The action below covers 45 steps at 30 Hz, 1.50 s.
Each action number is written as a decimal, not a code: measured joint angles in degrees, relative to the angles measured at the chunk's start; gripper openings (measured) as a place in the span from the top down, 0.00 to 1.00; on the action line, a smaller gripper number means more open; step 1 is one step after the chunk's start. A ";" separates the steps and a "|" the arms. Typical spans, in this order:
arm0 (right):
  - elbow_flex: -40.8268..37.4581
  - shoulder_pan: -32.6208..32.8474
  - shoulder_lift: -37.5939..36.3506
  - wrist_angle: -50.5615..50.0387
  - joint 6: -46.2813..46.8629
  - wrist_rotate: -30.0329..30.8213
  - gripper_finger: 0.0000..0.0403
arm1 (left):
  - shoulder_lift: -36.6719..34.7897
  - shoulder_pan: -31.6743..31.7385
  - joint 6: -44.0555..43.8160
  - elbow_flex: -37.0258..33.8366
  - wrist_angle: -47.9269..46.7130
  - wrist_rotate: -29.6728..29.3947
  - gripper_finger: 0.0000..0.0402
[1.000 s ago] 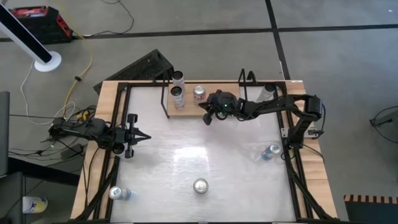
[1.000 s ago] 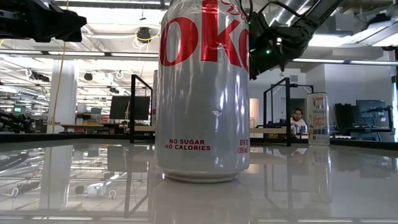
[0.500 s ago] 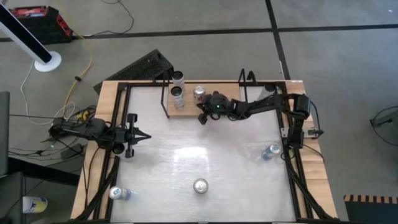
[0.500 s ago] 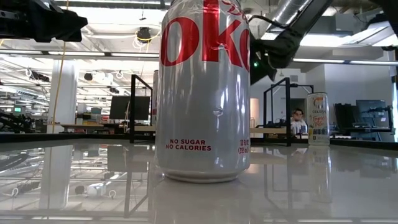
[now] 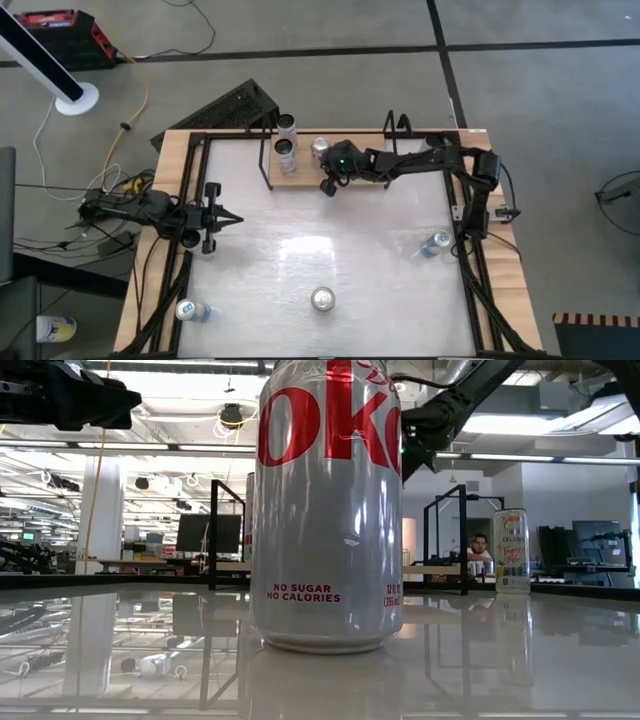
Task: Place canned beverage on shelf
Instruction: Put the top red-silver soda can on the shelf
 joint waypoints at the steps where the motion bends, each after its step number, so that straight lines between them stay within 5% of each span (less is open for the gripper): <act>1: 0.56 -0.03 -0.02 -1.01 -0.15 0.02 0.96 | 0.00 0.00 0.00 0.00 0.00 -0.08 1.00; 12: 2.50 -0.52 -0.02 -8.01 -1.13 0.09 0.96 | 0.00 0.00 0.26 0.00 0.00 -0.17 1.00; 31: 2.59 -5.36 -0.02 -4.26 -1.19 -0.40 0.96 | 0.00 0.00 0.89 0.00 0.20 -0.15 1.00; 37: 2.59 -4.58 -0.02 -2.94 0.29 -6.41 0.96 | 0.00 0.00 1.51 0.00 0.22 -0.15 1.00; 45: 2.57 -3.80 -0.02 1.69 0.03 -6.58 0.96 | -0.02 0.00 2.01 0.00 0.71 -0.15 1.00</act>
